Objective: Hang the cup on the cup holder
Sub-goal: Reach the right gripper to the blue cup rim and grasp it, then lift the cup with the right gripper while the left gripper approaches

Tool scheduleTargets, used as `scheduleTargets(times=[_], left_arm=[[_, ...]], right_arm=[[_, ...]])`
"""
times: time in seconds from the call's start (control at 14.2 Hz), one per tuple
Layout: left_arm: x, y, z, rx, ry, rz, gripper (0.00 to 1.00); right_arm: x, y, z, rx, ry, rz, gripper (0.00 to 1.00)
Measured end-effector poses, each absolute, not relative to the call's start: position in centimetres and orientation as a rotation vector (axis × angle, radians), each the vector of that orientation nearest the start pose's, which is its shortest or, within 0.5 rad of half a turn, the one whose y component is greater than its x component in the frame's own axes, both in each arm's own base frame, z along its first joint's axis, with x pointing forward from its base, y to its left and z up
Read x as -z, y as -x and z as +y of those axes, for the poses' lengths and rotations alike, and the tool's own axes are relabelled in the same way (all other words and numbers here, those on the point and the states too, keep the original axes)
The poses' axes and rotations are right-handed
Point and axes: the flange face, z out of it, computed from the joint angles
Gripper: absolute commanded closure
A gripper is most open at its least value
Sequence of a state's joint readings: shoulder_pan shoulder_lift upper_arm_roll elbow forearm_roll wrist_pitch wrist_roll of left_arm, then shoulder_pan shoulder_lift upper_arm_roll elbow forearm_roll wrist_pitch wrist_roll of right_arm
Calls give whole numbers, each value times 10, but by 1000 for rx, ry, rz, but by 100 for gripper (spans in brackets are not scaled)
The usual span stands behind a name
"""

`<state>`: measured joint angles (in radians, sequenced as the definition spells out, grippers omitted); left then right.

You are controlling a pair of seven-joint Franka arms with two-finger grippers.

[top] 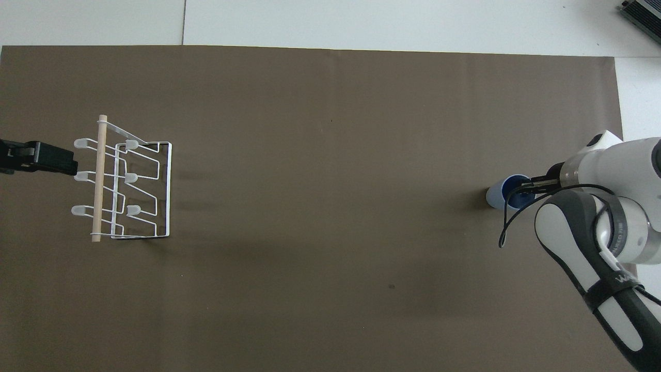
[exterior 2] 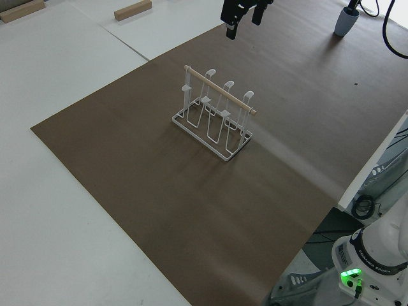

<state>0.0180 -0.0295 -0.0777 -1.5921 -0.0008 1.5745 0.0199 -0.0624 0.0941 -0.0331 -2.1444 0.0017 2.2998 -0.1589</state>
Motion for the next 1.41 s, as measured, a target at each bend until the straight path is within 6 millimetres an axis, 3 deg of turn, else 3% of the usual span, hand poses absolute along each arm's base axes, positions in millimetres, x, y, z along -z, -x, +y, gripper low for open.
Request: scheduleTargets(times=[0.42, 0.71, 0.85, 0.99, 1.13, 1.41], left_arm=[[-631, -545, -34, 18, 3138, 126, 0], [-631, -545, -34, 18, 3138, 126, 0], [-631, -545, -34, 18, 3138, 126, 0], [-628, -544, -34, 9, 3137, 127, 0], [-625, -541, -35, -4, 3136, 130, 0], [-625, -538, -35, -6, 3136, 130, 0]], right_arm=[[-367, -557, -51, 101, 3148, -103, 100], [-380, -564, -44, 116, 3146, -126, 100], [-403, -574, -28, 124, 3132, -160, 100], [-438, -585, -15, 158, 3042, -123, 100], [-469, -593, -11, 200, 2943, -128, 100], [-511, -600, 2, 248, 2798, -151, 100]])
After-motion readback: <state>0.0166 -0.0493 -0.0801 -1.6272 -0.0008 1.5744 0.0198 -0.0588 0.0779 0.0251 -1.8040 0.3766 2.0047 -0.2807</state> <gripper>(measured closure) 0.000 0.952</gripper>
